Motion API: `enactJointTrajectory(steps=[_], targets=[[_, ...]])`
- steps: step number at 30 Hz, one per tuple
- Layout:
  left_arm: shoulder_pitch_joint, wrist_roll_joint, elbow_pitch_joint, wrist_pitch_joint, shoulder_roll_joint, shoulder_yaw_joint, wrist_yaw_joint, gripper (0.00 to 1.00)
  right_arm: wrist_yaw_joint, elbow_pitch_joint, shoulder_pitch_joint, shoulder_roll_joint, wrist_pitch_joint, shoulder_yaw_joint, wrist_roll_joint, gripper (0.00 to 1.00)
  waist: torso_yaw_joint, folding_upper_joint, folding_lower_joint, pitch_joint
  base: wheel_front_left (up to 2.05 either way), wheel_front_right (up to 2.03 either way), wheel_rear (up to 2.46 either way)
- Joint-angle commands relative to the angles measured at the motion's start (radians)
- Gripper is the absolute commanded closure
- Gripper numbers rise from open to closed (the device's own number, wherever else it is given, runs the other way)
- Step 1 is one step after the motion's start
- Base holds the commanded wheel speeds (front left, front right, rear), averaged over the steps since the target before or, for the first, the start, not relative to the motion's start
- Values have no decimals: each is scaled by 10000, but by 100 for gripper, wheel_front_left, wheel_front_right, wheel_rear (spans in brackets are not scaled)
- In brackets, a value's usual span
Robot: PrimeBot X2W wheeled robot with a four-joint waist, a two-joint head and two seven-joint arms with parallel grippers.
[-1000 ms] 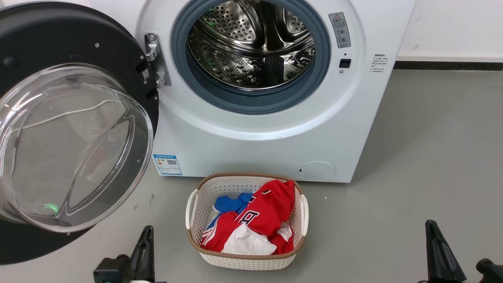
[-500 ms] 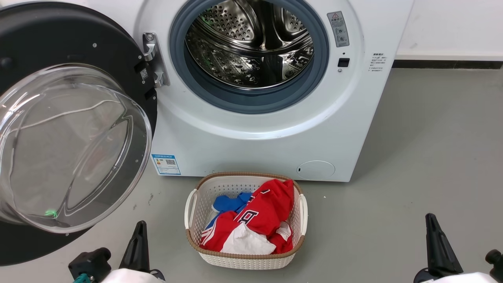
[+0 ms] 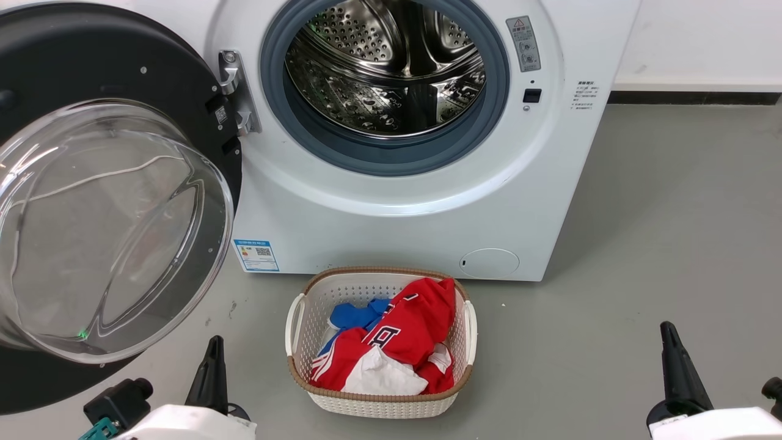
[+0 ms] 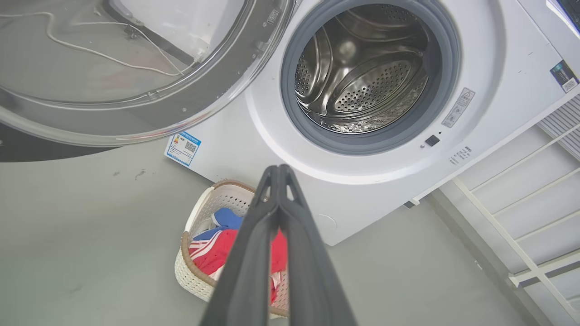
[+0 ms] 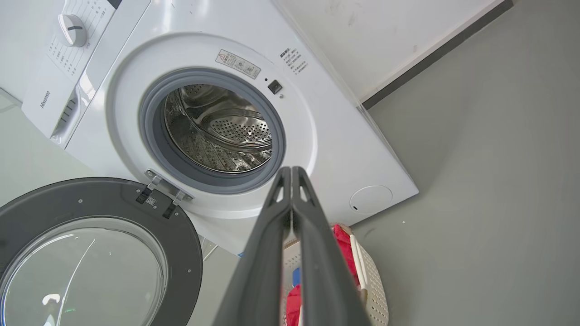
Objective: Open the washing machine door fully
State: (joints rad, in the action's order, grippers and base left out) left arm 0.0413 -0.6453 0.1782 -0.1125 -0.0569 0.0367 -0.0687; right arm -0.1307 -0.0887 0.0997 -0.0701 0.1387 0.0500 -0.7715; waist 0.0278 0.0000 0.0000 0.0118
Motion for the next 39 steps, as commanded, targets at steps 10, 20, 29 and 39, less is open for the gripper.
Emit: enactJointTrajectory(steps=[10, 20, 29, 39], targets=[[-473, -1738, 21, 405, -9, 165, -141, 100, -1, -177, -548, -126, -353, 1, -1619, 100, -33, 0, 0, -17, 0, 0, 0], [-662, -3070, 127, 721, 4, 270, -224, 100, -1, -406, -811, -142, -647, 23, -2836, 100, -63, 0, 0, -34, 0, 0, 0], [-821, -4158, 216, 979, 12, 358, -295, 100, -1, -593, -1031, -146, -898, 48, -3813, 100, -91, 0, 0, -49, 0, 0, 0], [-967, -5166, 298, 1215, 20, 440, -362, 100, -1, -770, -1235, -143, -1138, 83, -4733, 100, -119, 0, 0, -64, 0, 0, 0]])
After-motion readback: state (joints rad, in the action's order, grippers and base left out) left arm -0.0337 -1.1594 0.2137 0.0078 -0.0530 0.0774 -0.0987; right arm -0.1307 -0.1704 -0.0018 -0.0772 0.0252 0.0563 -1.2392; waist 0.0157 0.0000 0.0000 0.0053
